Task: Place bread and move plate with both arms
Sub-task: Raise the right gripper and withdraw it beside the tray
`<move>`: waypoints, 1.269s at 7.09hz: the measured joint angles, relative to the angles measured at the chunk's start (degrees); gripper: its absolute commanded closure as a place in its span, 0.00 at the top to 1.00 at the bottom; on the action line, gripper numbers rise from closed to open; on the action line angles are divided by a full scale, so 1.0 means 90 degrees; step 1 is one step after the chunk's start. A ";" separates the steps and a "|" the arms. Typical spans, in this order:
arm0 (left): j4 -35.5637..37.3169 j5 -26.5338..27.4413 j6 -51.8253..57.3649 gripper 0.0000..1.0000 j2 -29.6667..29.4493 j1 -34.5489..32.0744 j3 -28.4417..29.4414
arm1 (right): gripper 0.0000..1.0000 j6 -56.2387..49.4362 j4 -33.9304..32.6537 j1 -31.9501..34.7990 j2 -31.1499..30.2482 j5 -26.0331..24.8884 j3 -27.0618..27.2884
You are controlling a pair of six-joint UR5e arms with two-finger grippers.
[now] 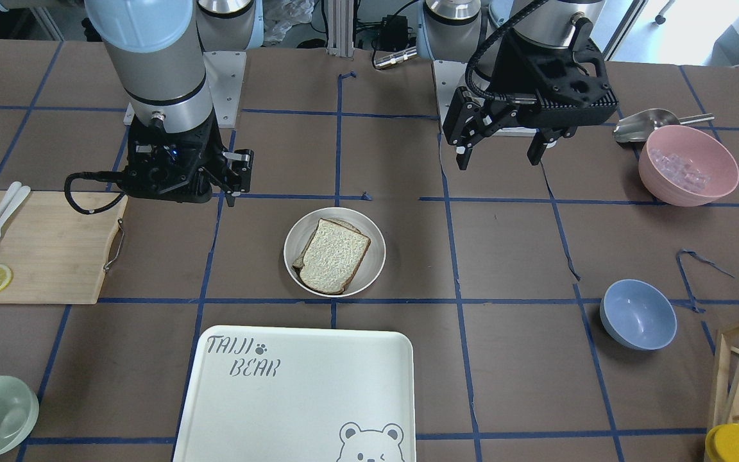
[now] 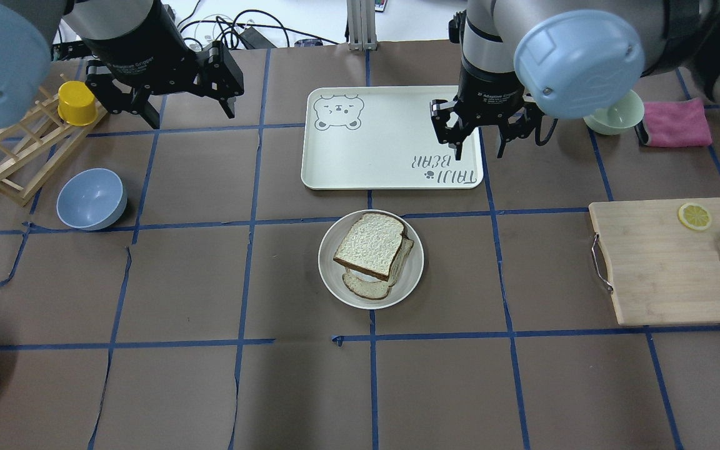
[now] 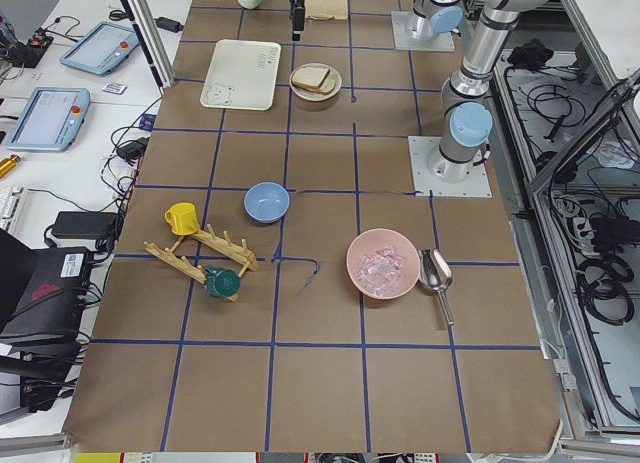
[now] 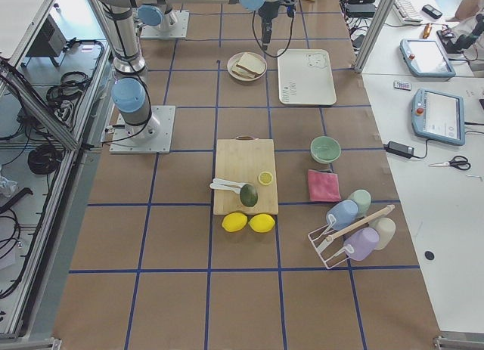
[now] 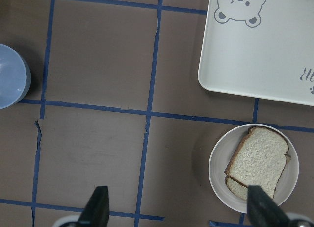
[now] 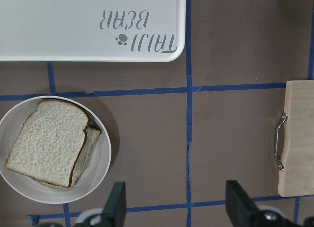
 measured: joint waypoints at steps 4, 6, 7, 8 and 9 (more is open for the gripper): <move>0.0000 -0.0014 0.0000 1.00 0.0008 0.0000 -0.0008 | 1.00 -0.0570 0.0405 -0.0025 -0.0412 -0.0092 0.0024; 0.0000 -0.0002 0.0000 1.00 0.0001 0.0000 -0.0016 | 1.00 -0.1056 0.0396 -0.0149 -0.0412 -0.0083 0.0019; 0.0000 0.0005 0.0000 1.00 0.0002 0.0000 -0.0020 | 1.00 -0.1182 0.0392 -0.0316 -0.0420 -0.0040 0.0004; 0.0000 0.0006 0.0000 1.00 0.0003 0.0000 -0.0022 | 1.00 -0.1225 0.0362 -0.0459 -0.0427 -0.0021 0.0001; 0.0000 0.0005 0.0000 1.00 0.0003 0.0000 -0.0024 | 1.00 -0.1217 0.0316 -0.0530 -0.0431 -0.0020 0.0006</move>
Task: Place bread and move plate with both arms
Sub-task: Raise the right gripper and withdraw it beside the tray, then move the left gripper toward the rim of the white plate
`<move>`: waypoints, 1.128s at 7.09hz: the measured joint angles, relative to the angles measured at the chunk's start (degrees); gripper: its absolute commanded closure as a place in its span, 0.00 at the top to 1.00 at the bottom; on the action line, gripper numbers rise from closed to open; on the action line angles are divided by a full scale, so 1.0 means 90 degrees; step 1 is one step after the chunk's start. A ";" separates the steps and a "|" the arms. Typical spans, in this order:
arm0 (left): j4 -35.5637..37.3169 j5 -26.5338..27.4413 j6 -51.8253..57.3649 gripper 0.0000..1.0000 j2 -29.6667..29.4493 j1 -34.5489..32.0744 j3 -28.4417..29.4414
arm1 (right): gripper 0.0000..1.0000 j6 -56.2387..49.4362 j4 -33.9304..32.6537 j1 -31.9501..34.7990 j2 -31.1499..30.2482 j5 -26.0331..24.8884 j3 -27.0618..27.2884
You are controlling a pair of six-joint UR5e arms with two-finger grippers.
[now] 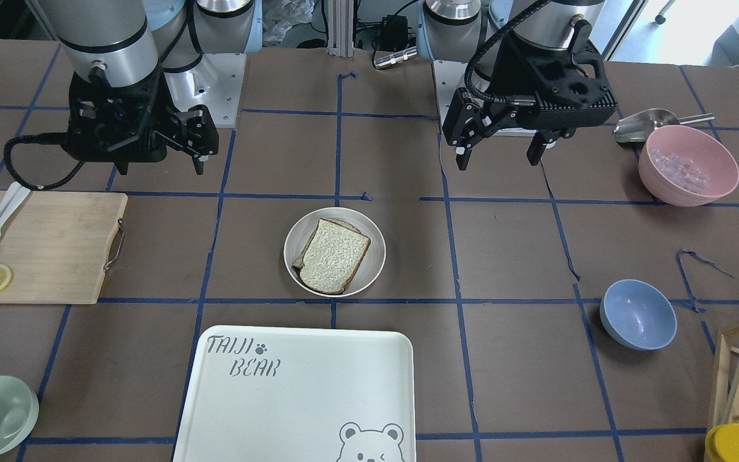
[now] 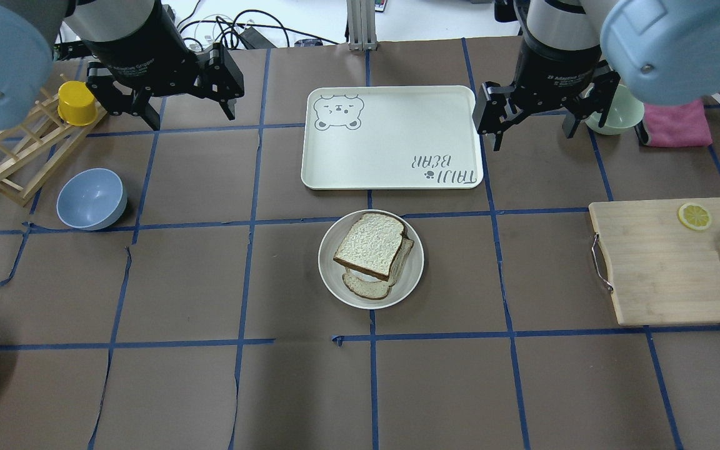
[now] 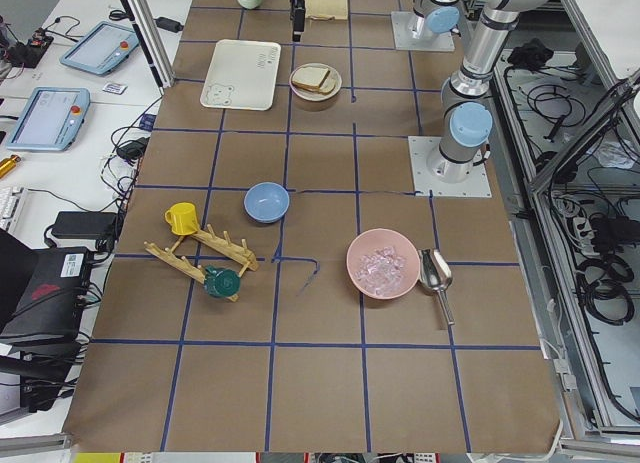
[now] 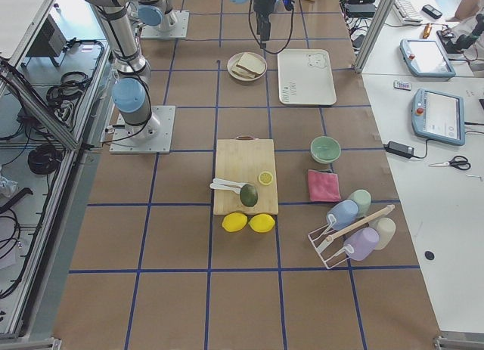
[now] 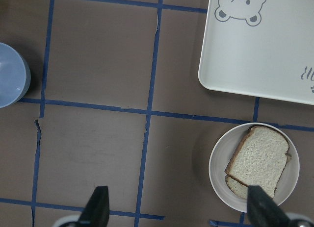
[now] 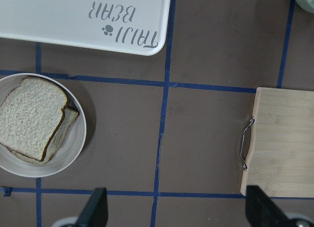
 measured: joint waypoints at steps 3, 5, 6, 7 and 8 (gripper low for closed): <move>-0.0006 0.0004 0.0002 1.00 -0.0006 0.0000 -0.0004 | 1.00 0.0110 -0.0042 -0.0021 -0.0030 0.0160 -0.0025; 0.0004 -0.0037 0.0004 1.00 -0.0146 -0.0006 -0.0033 | 1.00 0.0134 -0.0028 0.0014 -0.0037 0.0313 -0.0017; 0.0025 -0.0061 -0.0012 1.00 -0.0296 -0.0009 -0.0169 | 1.00 0.0143 -0.0033 0.0035 -0.0039 0.0436 -0.0027; 0.0251 -0.0186 -0.0022 1.00 -0.0462 -0.0009 -0.0521 | 1.00 0.0148 -0.0030 0.0043 -0.0030 0.0479 -0.0022; 0.0773 -0.0426 -0.0022 1.00 -0.0634 -0.0010 -0.1022 | 1.00 0.0150 -0.0015 0.0052 -0.0030 0.0494 -0.0009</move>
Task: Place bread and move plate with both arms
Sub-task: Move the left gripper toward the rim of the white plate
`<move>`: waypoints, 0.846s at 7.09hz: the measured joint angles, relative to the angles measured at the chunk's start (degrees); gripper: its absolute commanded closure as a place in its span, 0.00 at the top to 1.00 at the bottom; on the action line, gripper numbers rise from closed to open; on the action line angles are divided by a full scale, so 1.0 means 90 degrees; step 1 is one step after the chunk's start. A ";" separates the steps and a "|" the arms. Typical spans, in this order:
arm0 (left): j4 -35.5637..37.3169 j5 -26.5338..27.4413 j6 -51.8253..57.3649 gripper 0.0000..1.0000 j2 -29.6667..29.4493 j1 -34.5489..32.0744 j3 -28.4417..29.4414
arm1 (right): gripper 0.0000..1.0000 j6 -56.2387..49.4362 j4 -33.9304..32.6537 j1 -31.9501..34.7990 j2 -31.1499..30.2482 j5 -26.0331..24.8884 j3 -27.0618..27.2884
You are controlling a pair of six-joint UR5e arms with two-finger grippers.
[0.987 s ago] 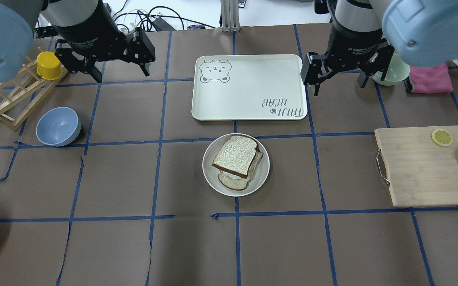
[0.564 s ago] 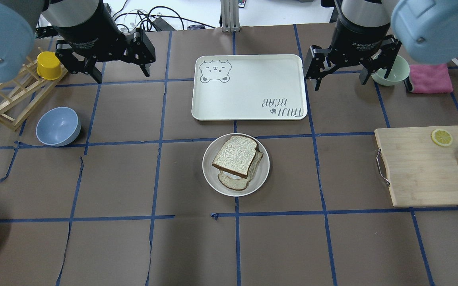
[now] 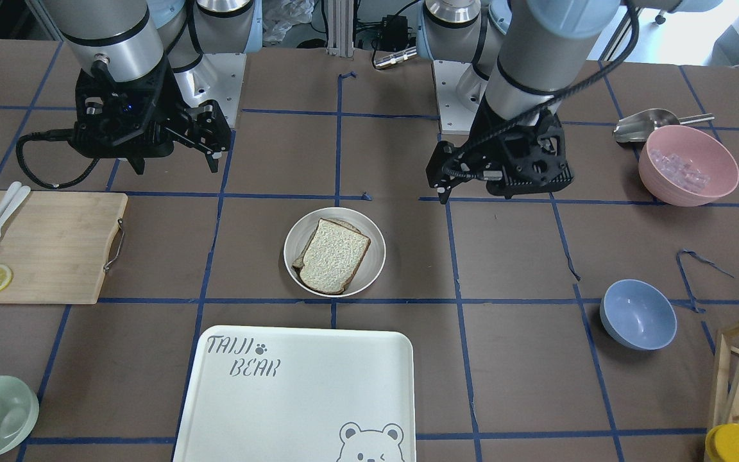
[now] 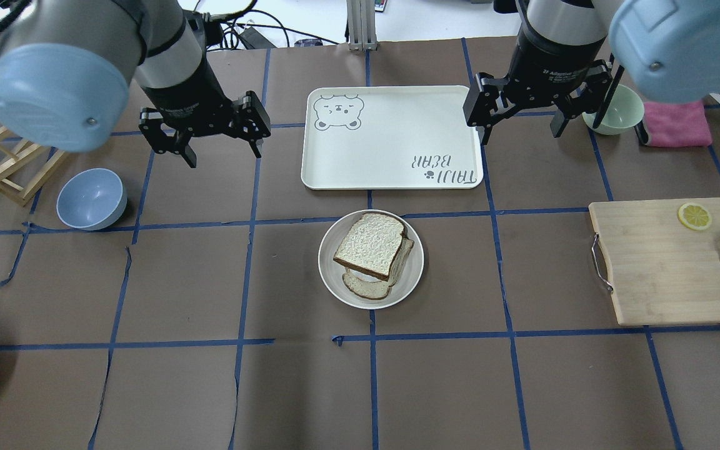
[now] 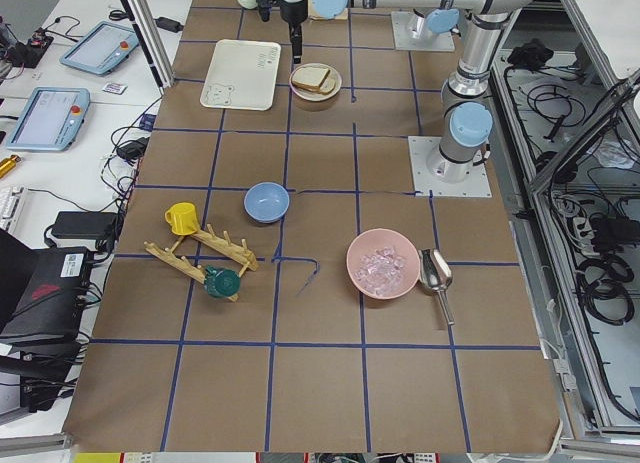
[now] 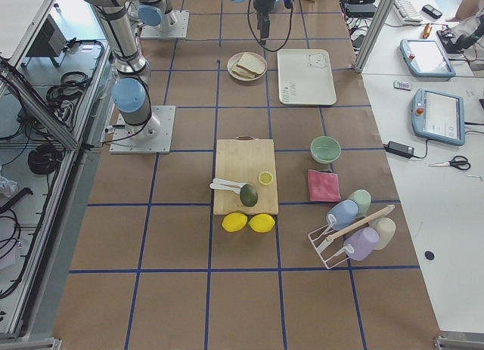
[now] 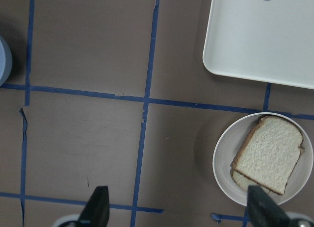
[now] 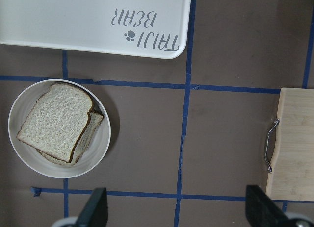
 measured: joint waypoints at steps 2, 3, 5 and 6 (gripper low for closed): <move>0.1182 -0.0325 -0.0007 1.00 -0.0433 -0.0021 -0.0992 | 1.00 0.0001 0.0012 0.0110 0.0026 0.0115 0.0000; 0.1427 -0.0506 -0.0013 1.00 -0.0661 -0.0058 -0.1301 | 1.00 0.0001 0.0011 0.0165 0.0052 0.0129 0.0008; 0.1609 -0.0943 -0.0001 1.00 -0.0994 -0.0284 -0.1683 | 1.00 -0.0006 0.0018 0.0202 0.0097 0.0076 0.0030; 0.1738 -0.1007 0.0009 1.00 -0.1112 -0.0369 -0.1807 | 1.00 -0.0034 -0.0005 0.0198 0.0116 0.0055 0.0036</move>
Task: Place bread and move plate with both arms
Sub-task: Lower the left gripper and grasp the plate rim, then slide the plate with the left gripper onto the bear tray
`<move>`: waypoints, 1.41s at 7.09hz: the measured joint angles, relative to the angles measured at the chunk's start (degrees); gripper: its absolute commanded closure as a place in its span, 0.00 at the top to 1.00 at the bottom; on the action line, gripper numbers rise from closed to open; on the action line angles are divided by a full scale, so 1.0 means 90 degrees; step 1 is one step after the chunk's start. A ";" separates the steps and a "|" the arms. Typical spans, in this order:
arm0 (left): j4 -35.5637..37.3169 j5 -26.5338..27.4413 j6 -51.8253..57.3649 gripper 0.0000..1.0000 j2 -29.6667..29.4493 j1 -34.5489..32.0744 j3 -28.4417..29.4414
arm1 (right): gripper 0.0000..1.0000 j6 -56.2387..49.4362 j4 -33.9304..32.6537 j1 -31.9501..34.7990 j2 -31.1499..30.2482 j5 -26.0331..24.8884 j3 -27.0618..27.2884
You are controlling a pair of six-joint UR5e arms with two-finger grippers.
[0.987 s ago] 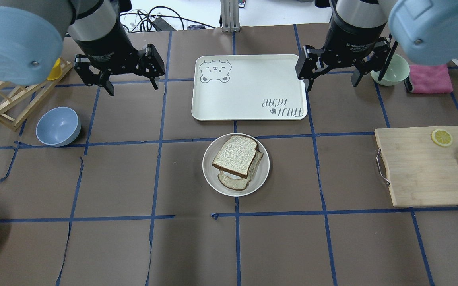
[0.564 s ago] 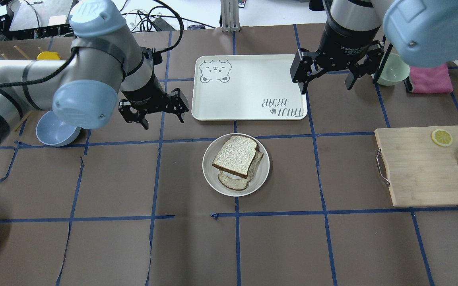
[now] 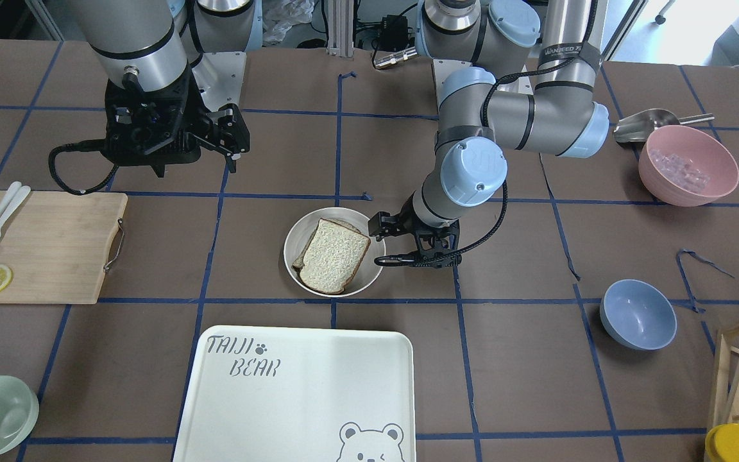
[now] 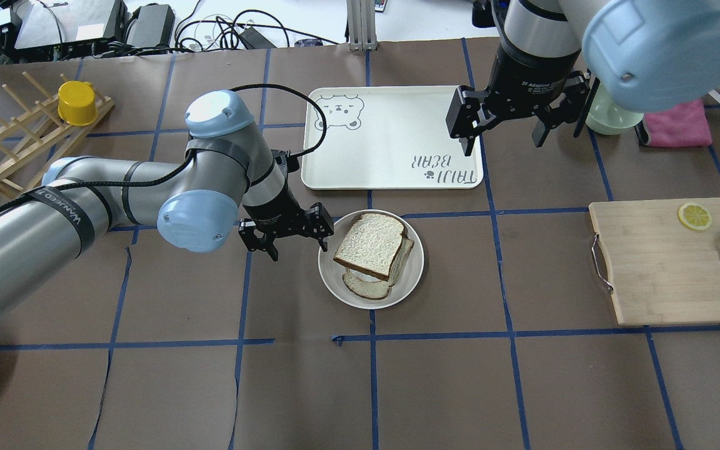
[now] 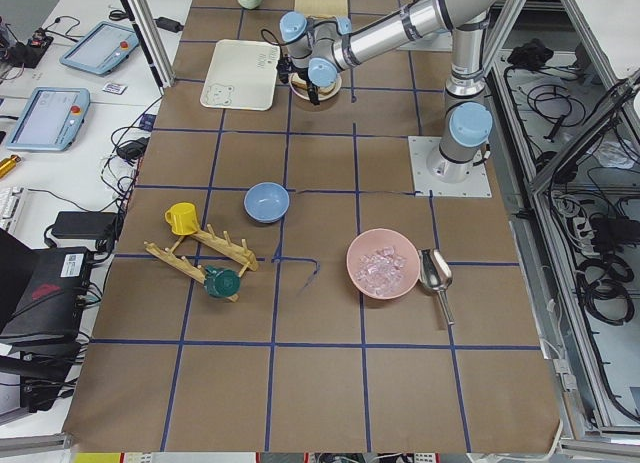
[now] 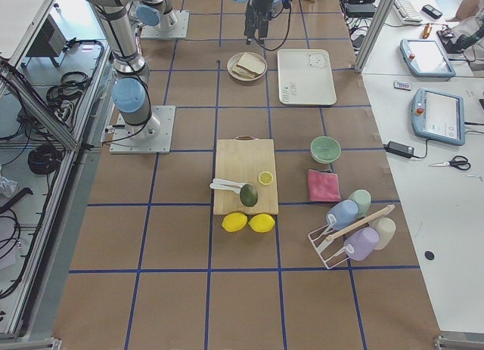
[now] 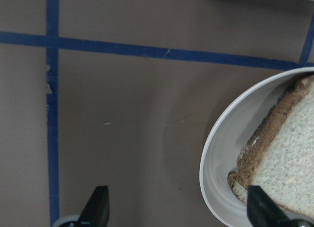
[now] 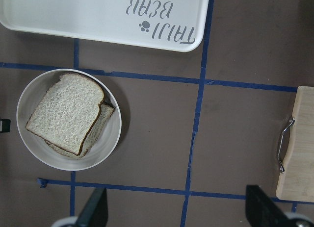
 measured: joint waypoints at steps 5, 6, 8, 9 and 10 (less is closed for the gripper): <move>0.0472 0.0002 0.0010 0.63 -0.0432 -0.0051 -0.0101 | 1.00 -0.0035 -0.0051 -0.0016 0.0081 -0.0019 0.0051; 0.0494 0.0002 0.0006 0.42 -0.0480 -0.0051 -0.0100 | 1.00 -0.0034 -0.0051 -0.0016 0.0087 -0.0017 0.0053; 0.0569 -0.0007 -0.0006 0.00 -0.0549 -0.0051 -0.0093 | 1.00 -0.0040 -0.0052 -0.0016 0.0087 -0.0011 0.0054; 0.0602 -0.0015 -0.0007 0.00 -0.0571 -0.0051 -0.0089 | 1.00 -0.0042 -0.0052 -0.0016 0.0086 -0.0010 0.0054; 0.0622 -0.0029 -0.0002 0.00 -0.0587 -0.0051 -0.0085 | 1.00 -0.0046 -0.0050 -0.0016 0.0086 -0.0009 0.0054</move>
